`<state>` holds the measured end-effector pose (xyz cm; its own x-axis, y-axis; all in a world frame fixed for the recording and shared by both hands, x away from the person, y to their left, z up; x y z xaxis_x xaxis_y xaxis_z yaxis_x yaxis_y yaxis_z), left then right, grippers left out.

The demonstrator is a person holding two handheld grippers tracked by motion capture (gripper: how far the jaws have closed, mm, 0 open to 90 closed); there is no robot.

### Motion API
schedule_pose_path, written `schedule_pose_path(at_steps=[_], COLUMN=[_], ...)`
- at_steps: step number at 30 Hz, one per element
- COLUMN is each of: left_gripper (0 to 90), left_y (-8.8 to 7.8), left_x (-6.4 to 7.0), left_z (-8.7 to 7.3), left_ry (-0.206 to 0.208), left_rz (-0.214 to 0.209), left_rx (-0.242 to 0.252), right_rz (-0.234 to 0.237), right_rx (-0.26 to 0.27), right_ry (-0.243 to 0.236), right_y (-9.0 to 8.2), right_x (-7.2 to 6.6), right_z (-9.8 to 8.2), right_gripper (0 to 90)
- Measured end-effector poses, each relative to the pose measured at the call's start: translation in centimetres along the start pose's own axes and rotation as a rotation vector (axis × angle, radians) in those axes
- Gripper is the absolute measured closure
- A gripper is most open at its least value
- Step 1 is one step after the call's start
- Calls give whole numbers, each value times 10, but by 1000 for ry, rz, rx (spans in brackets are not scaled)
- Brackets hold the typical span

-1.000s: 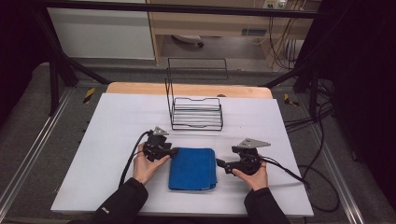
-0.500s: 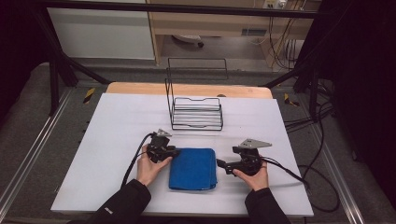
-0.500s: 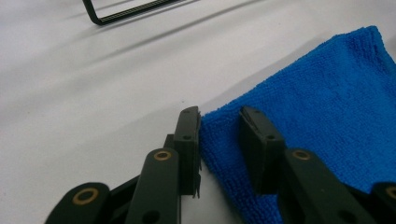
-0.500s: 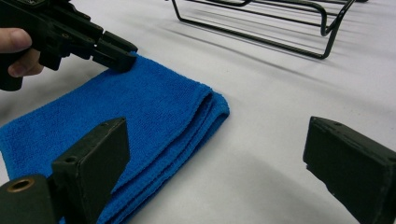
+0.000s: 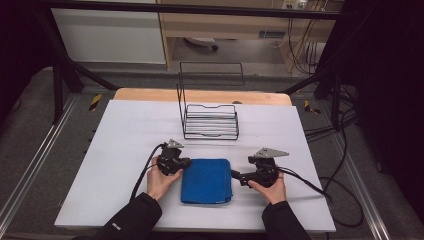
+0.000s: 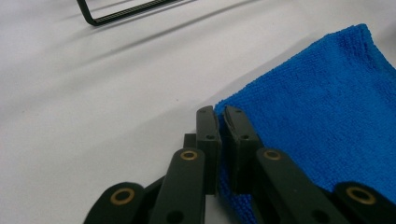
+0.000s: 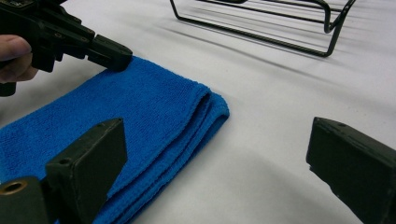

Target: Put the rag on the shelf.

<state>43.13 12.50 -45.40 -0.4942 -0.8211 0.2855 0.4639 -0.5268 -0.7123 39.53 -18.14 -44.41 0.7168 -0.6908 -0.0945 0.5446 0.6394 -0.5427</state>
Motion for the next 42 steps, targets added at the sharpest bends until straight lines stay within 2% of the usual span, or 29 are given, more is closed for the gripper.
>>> schedule_pose_path(at_steps=[3,7,10,19,23,30,36,42], left_gripper=[854,854,853,852,851,851,852,853], left_y=[1,1,1,1,1,1,1,1], left_x=[0,0,0,0,0,-1,-2,-3], left_z=[0,-1,-1,-3,-3,-4,-4,-4], left_ry=[12,26,33,54,58,58,62,53], left_rz=[-4,-3,-1,-3,-6,-11,-19,-29], left_rx=[3,7,10,18,24,27,33,33], right_rz=[4,-45,-43,-62,-58,-46,-33,0], right_rx=[10,-27,-43,-91,-111,-135,-125,-136], right_ry=[12,23,24,12,10,14,21,55], right_y=[5,16,26,52,54,58,59,58], right_x=[2,4,3,3,1,-2,-5,-6], right_z=[4,13,18,23,20,16,15,14], right_gripper=[53,78,115,349,450,552,642,747])
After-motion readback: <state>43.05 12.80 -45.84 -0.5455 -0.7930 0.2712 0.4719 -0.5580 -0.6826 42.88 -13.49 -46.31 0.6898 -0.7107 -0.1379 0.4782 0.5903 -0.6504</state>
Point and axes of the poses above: each handheld gripper's, and its own axes: y roughly forward along the jaws, z roughly out of its top, x roughly to its right, the point moved 1 cm from there along y, roughly forward along the jaws, and after that the axes turned 9 degrees about -y, right-handed, at the moved point
